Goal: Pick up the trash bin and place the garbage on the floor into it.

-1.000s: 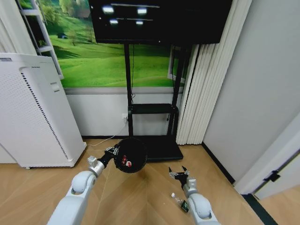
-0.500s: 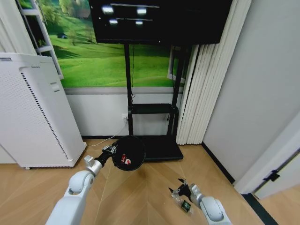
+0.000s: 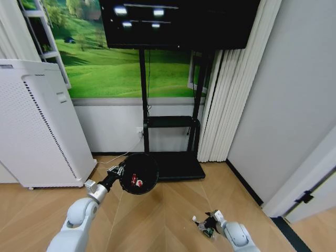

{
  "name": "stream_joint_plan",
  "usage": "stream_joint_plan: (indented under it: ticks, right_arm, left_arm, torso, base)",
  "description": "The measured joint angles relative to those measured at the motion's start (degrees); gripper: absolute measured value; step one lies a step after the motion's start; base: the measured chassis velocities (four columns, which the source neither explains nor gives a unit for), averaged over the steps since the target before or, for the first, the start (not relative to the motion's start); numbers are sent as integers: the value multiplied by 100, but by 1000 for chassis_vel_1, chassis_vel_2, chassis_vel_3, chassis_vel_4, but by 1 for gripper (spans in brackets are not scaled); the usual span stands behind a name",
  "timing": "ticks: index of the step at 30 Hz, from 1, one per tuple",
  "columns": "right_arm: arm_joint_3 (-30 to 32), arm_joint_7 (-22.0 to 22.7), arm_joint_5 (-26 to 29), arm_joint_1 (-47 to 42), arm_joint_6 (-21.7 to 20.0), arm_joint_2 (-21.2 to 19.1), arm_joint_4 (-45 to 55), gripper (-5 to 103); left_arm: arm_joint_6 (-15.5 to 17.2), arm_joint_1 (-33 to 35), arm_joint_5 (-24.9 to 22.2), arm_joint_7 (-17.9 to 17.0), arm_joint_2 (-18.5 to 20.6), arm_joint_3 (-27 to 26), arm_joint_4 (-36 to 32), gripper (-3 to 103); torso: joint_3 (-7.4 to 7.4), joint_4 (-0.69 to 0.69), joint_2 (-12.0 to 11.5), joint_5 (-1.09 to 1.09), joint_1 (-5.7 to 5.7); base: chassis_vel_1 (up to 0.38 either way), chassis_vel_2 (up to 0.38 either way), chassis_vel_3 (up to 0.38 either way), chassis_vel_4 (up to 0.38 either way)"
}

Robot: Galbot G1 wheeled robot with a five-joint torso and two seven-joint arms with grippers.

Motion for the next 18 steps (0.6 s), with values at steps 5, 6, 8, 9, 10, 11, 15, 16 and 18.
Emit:
stream_joint_plan:
  ticks: [5, 6, 8, 9, 10, 11, 15, 16, 18]
  right_arm:
    - [-64, 12, -121, 83, -134, -26, -155, 100]
    - [-64, 12, -121, 83, -134, -26, -155, 100]
    - [-143, 7, -228, 167, -131, -80, -302, 100]
    - [-177, 5, -283, 205, -113, -102, -370, 100]
    - [-177, 5, -283, 205, -113, -102, -370, 100]
    - [-203, 7, -345, 251, -96, -109, -451, 100]
    - [-222, 12, -403, 306, -73, -103, -552, 100]
    - [-235, 12, -420, 314, -59, -100, -583, 100]
    - [-244, 13, -452, 315, -35, -91, -623, 100]
  left_arm:
    - [-4, 2, 12, -2, -67, 3, -25, 7]
    - [-4, 2, 12, -2, -67, 3, -25, 7]
    - [-4, -4, 34, -5, -105, 23, -50, 7]
    - [-4, -9, 41, -9, -120, 28, -56, 7]
    - [-4, -9, 41, -9, -120, 28, -56, 7]
    - [-4, -16, 49, -18, -137, 29, -62, 7]
    - [0, -22, 60, -32, -153, 29, -68, 7]
    - [3, -22, 64, -34, -155, 29, -73, 7]
    - [5, -22, 67, -37, -158, 27, -76, 7]
  torso:
    - [0, 0, 0, 0, 0]
    - [0, 0, 0, 0, 0]
    - [0, 0, 0, 0, 0]
    - [0, 0, 0, 0, 0]
    - [0, 0, 0, 0, 0]
    - [0, 0, 0, 0, 0]
    - [0, 0, 0, 0, 0]
    - [0, 0, 0, 0, 0]
    - [0, 0, 0, 1, 0]
  base:
    - [0, 0, 0, 0]
    - [0, 0, 0, 0]
    - [0, 0, 0, 0]
    - [0, 0, 0, 0]
    - [0, 0, 0, 0]
    - [0, 0, 0, 0]
    - [0, 0, 0, 0]
    - [0, 0, 0, 0]
    - [0, 0, 0, 0]
